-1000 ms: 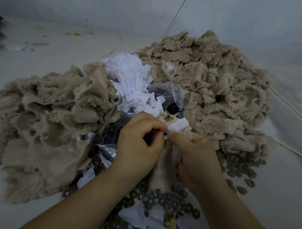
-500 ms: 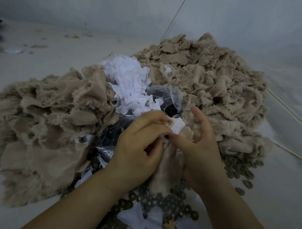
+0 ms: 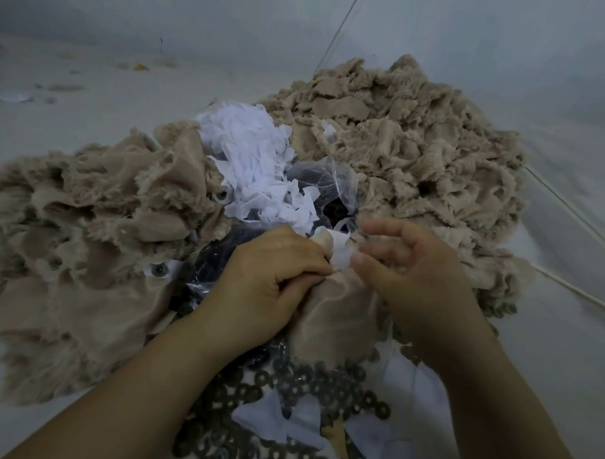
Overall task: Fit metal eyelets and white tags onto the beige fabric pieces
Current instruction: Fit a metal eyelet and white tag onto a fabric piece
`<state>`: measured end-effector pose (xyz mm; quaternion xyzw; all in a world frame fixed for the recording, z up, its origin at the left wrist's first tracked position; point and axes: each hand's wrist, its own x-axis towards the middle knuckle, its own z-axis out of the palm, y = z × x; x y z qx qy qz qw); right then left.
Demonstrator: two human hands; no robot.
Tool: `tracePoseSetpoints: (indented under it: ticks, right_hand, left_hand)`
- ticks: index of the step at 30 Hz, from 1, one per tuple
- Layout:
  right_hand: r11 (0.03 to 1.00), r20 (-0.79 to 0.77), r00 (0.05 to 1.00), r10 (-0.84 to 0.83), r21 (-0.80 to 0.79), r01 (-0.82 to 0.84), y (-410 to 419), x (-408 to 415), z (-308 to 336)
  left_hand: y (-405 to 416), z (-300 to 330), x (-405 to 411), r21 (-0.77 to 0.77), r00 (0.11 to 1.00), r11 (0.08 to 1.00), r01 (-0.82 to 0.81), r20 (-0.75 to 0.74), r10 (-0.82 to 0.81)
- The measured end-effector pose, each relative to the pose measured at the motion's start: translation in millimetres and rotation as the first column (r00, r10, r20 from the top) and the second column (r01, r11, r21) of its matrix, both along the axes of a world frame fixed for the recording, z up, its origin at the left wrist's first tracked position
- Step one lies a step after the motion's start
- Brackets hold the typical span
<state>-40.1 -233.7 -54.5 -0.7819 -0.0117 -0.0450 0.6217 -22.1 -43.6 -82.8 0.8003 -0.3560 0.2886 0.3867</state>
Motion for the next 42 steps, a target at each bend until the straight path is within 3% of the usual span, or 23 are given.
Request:
tracePoseSetpoints:
  ticks: [3, 8, 16, 18, 20, 21, 23, 25, 28, 42]
  right_hand:
    - [0.998, -0.024, 1.000, 0.017, -0.063, -0.018, -3, -3, 4]
    - [0.999, -0.113, 0.993, 0.024, 0.041, -0.019, 7, -7, 0]
    - [0.998, -0.115, 0.993, 0.030, 0.049, -0.025, 14, -16, 10]
    - [0.999, -0.132, 0.991, 0.021, -0.022, -0.024, 14, -19, 11]
    - [0.971, -0.063, 0.997, -0.051, -0.235, 0.035, 6, -27, 13]
    - [0.899, -0.012, 0.999, -0.044, -0.437, 0.035, -1, -32, 15]
    - [0.586, -0.105, 0.992, 0.068, -0.801, -0.125, -17, -41, 15]
    - [0.351, -0.347, 0.932, 0.104, -0.864, -0.360, -27, -45, 7]
    - [0.237, -0.401, 0.910, 0.103, -0.879, -0.414, -37, -43, -20]
    - [0.360, -0.287, 0.954, 0.081, -0.885, -0.297, -31, -29, -55]
  left_hand:
    - [-4, 0, -1, 0.034, 0.999, 0.999, 0.030, 0.018, -0.031]
    - [-6, -2, -3, 0.040, 0.999, 0.998, 0.046, 0.011, -0.047]
    - [-3, 0, -3, 0.018, 0.976, 0.999, 0.034, -0.216, -0.029]
    - [-3, 2, -3, 0.043, 0.977, 0.998, 0.040, -0.211, -0.030]
    - [0, 4, -3, 0.047, 0.979, 0.998, 0.036, -0.202, -0.026]
    - [1, 5, -3, 0.036, 0.979, 0.999, 0.033, -0.201, -0.025]
    - [3, 5, -3, 0.020, 0.980, 0.999, 0.040, -0.195, -0.035]
    - [2, 5, -3, 0.030, 0.985, 0.998, 0.053, -0.164, -0.047]
    - [0, 4, -3, 0.042, 0.991, 0.997, 0.071, -0.113, -0.066]
    - [2, 2, -1, 0.060, 0.993, 0.994, 0.089, -0.079, -0.084]
